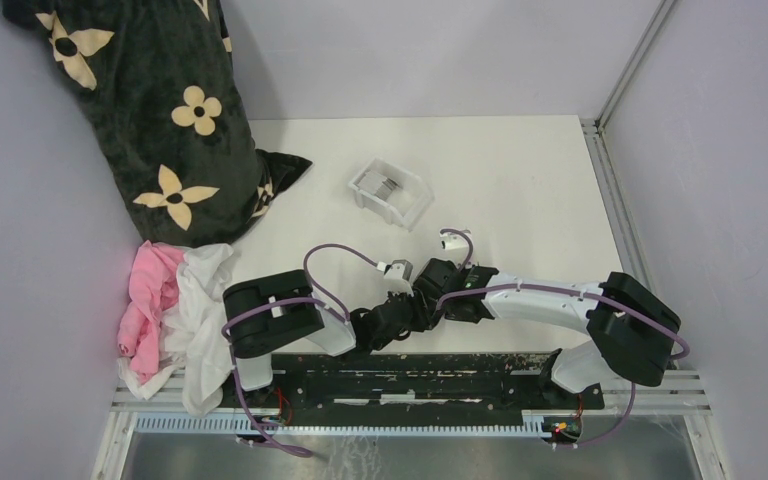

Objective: Put the credit cards into the card holder
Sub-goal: Close the card holder at the center of the board.

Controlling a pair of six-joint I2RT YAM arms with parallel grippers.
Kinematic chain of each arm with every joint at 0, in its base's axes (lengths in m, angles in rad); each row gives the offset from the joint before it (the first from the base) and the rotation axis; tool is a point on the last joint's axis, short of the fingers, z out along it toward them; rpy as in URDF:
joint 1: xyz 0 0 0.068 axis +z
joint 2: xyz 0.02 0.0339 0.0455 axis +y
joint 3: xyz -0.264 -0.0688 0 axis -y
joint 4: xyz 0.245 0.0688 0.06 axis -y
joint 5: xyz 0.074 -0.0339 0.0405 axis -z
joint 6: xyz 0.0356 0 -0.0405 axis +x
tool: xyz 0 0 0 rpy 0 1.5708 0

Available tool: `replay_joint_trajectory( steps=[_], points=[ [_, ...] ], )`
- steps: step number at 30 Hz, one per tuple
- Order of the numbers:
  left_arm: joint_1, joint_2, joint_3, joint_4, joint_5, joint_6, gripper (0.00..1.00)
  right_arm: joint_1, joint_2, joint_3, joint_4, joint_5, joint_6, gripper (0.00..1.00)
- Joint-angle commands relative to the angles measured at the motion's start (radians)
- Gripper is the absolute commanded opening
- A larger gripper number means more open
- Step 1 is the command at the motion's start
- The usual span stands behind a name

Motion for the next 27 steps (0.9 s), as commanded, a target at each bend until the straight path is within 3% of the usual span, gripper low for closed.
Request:
replay_joint_trajectory(
  steps=[1,27],
  points=[
    [0.007,0.016,0.013,0.025,-0.002,0.052,0.43,-0.007,-0.007,0.015,0.045,0.017,-0.011,0.1],
    [0.007,0.051,0.048,0.022,0.015,0.048,0.43,-0.009,-0.044,-0.048,0.063,-0.04,0.005,0.04]
  ],
)
